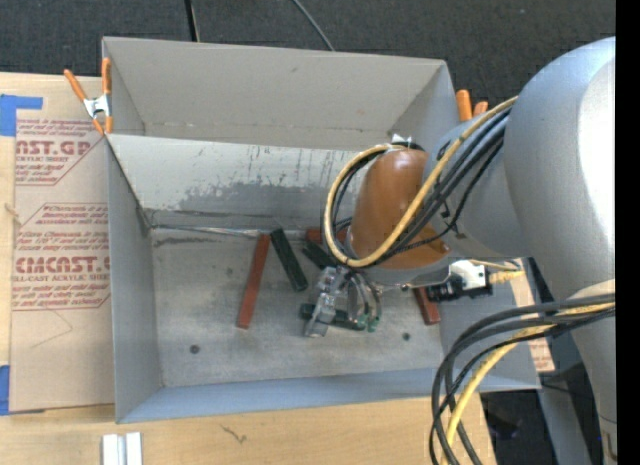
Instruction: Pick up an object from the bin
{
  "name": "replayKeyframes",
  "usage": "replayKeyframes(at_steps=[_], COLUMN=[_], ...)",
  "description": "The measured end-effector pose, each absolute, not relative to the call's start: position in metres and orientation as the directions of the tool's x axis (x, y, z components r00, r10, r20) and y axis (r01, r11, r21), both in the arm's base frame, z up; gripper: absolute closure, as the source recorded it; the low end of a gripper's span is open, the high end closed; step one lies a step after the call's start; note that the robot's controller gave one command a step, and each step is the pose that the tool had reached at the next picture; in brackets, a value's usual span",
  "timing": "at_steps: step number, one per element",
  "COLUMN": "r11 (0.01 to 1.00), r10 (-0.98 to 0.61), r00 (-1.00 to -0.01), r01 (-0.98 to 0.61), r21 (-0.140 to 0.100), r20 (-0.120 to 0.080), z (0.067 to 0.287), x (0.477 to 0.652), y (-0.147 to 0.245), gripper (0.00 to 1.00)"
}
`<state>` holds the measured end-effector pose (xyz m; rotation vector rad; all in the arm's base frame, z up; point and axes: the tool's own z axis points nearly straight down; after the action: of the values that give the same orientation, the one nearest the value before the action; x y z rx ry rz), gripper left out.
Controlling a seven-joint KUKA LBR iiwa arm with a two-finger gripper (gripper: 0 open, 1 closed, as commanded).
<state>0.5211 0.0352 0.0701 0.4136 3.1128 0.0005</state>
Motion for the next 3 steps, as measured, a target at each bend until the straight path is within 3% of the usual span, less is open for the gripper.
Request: replayKeyframes(at_steps=[1,2,3], r11=[0.965,0.964,0.961], r10=[0.261,0.267,0.277], r00=[-0.965,-0.964,-0.961], r01=[0.261,0.267,0.277], r21=[0.0,-0.001,-0.002], r20=[-0.001,0.009,0.0], z=[0.07,0.109,0.159], x=[0.521,0.526,0.539], y=[0.035,0.025,0.049], gripper=[1.0,1.0,1.0])
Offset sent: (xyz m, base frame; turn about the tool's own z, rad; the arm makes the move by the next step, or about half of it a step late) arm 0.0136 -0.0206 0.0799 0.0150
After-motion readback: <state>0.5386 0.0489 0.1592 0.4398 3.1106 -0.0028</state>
